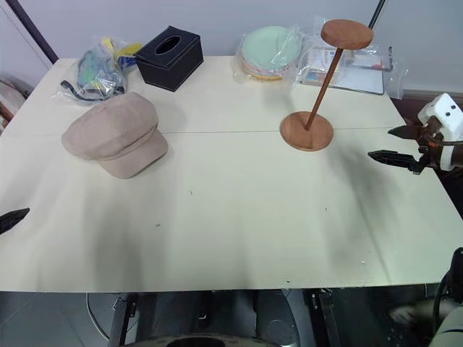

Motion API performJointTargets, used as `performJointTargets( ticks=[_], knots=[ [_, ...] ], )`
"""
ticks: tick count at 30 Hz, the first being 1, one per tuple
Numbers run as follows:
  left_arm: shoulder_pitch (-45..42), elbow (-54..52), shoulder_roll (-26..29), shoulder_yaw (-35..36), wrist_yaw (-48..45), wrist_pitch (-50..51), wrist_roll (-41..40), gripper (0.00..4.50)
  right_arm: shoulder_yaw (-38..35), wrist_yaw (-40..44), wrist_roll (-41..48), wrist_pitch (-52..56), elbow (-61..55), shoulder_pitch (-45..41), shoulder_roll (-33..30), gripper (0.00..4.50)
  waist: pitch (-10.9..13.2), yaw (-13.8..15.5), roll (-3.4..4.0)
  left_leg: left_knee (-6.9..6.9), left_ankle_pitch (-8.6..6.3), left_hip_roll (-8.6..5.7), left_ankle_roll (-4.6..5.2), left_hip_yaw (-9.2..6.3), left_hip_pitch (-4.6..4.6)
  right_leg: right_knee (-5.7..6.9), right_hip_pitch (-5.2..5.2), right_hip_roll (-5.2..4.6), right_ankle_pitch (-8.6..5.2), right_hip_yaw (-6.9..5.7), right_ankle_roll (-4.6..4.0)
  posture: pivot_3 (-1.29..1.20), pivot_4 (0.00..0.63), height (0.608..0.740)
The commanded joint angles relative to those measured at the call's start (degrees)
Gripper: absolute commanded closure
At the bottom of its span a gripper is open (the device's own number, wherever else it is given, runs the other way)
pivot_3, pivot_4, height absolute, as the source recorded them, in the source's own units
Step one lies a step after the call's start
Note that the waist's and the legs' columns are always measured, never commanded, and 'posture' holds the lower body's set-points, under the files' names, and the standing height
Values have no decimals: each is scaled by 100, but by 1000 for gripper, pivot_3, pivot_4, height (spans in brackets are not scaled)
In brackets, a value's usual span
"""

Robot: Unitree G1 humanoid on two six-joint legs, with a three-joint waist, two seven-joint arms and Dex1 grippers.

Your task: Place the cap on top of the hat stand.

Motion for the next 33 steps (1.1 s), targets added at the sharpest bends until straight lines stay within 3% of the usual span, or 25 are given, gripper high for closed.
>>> performJointTargets(
  ticks=[1,11,17,20,24,28,33],
  knots=[
    [16,-51,5,241,-31,-27,29,0,-136,-16,-4,-142,62,-185,-81,30,0,-23,0,0,0,0,0,0,0,0,0,0,0,0,1,0,150,740],
    [-240,-17,-1,85,77,106,37,0,-195,-99,24,-210,156,-158,-19,30,0,-83,0,0,0,-1,0,0,3,7,1,5,10,1,19,0,150,740],
    [-516,-679,-20,-327,309,10,176,0,-280,50,185,108,-94,-182,-77,30,0,-66,0,4,0,-1,0,1,3,10,1,5,11,3,20,0,150,740],
    [-827,-1477,93,-1221,925,-141,898,0,-462,386,596,646,-1057,44,-182,30,1,-44,3,12,0,-1,0,-2,3,14,6,1,12,3,21,0,150,740],
    [-1762,-2086,30,-2659,1969,214,1869,0,-947,714,1718,2164,-3262,743,-334,30,0,-20,5,17,0,-4,0,-11,2,22,9,2,23,4,41,0,150,740],
    [-2568,-2395,-280,-3920,2640,639,2665,0,-1443,504,2750,3360,-5066,1274,-364,30,-2,-37,7,17,0,-6,1,-18,3,31,9,10,25,3,45,0,150,740],
    [-3229,-2241,-1021,-5569,3512,1168,4140,0,-1790,-212,3949,4366,-6413,1155,-189,30,-2,-45,5,23,-1,-8,2,-18,4,39,9,15,26,4,46,0,150,740]
  ],
)
